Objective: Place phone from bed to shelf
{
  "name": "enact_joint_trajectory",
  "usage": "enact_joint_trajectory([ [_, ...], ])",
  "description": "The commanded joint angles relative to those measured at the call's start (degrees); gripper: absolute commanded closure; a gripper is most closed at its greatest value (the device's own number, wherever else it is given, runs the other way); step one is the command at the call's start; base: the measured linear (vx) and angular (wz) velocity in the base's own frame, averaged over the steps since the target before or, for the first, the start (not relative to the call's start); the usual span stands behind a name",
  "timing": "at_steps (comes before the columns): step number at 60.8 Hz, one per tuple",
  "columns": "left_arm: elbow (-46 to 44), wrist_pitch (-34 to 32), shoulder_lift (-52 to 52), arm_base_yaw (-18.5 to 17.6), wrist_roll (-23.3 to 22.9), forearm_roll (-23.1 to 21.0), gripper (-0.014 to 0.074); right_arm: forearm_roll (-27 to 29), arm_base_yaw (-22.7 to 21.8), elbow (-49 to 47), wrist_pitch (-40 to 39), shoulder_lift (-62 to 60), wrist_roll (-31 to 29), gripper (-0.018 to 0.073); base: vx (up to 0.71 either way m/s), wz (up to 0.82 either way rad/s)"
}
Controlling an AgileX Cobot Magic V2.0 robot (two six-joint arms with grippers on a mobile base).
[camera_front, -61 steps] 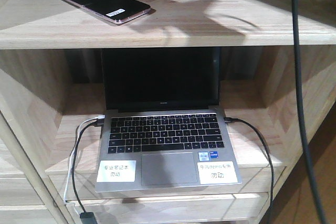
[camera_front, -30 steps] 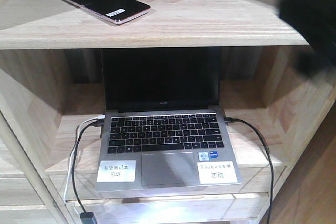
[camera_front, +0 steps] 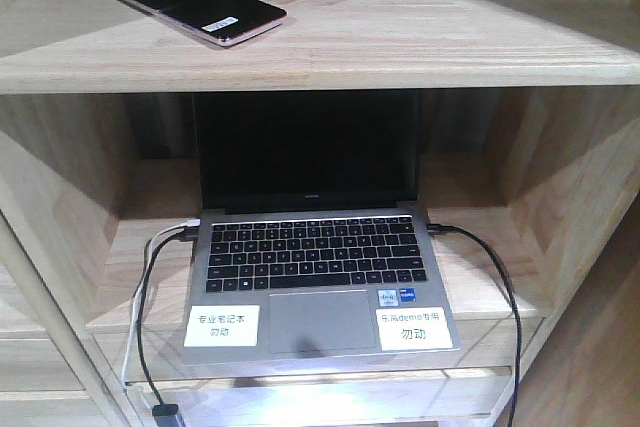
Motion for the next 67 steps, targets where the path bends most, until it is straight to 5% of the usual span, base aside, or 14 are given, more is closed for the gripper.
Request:
enact_joint_trajectory([
  [1,-1.46,-4.03,-0.55,-0.02,-0.22,-0.26,0.0596,0.75,-0.1,2.75,-3.72,-4.89,0.7,0.0563,0.0,0.0],
  [17,-1.46,-4.03,-0.55,-0.02,-0.22,-0.26,0.0596,0.48,-0.1,9.59,-3.77,-12.15,0.41,0.0563,0.0,0.0],
  [67,-1.46,-4.03,-0.55,-0.02,-0.22,-0.26,0.0596,2.22,-0.1,9.64,-3.46,-12.17,0.47,0.0563,0.0,0.0],
])
